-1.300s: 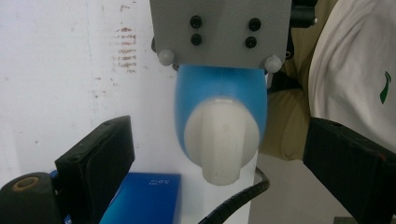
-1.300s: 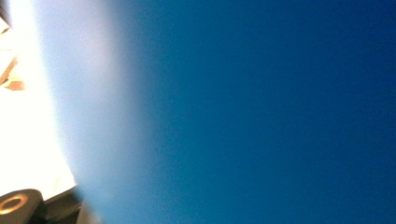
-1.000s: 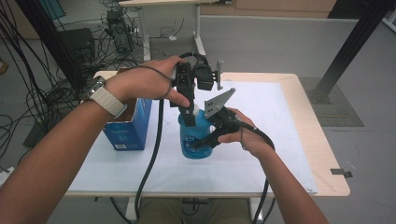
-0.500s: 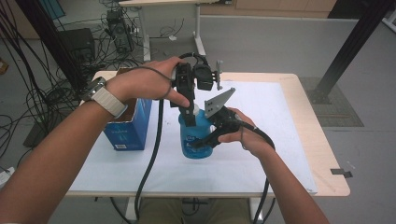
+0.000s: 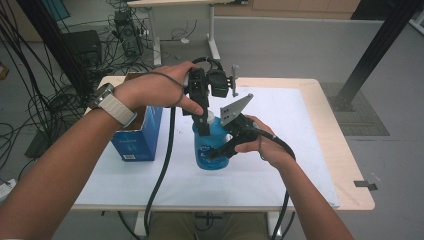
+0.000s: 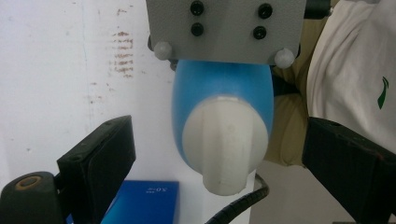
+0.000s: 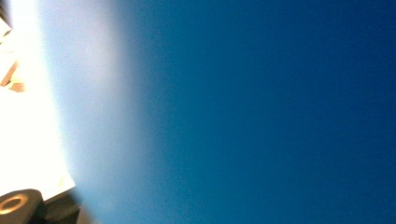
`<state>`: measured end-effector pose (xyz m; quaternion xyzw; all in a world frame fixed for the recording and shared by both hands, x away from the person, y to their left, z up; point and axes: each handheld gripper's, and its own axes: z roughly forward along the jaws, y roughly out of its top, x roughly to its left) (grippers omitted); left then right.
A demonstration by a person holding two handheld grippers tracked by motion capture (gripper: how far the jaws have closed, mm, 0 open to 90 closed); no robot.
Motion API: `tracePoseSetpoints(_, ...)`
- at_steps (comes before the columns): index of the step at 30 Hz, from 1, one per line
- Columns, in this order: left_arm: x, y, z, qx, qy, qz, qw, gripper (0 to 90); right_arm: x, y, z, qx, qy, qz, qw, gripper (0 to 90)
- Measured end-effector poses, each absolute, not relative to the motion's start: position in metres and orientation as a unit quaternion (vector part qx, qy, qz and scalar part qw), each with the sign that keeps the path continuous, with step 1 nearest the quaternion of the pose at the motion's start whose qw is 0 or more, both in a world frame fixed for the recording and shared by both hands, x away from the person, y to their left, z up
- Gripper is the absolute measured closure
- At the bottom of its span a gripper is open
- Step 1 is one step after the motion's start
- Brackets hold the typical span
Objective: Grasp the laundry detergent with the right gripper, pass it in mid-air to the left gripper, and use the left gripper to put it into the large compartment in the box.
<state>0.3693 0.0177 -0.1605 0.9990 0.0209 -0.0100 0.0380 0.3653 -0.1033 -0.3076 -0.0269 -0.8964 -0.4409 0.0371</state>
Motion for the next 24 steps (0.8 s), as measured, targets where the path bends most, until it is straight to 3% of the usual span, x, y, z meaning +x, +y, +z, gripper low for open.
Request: tracePoseSetpoints(24, 0.3683, 0.0193, -0.1597, 0.999, 0.021, -0.008, 0.042, 10.1, 0.3657, -0.1043, -0.3058, -0.028, -0.897, -0.440, 0.037, 43.3)
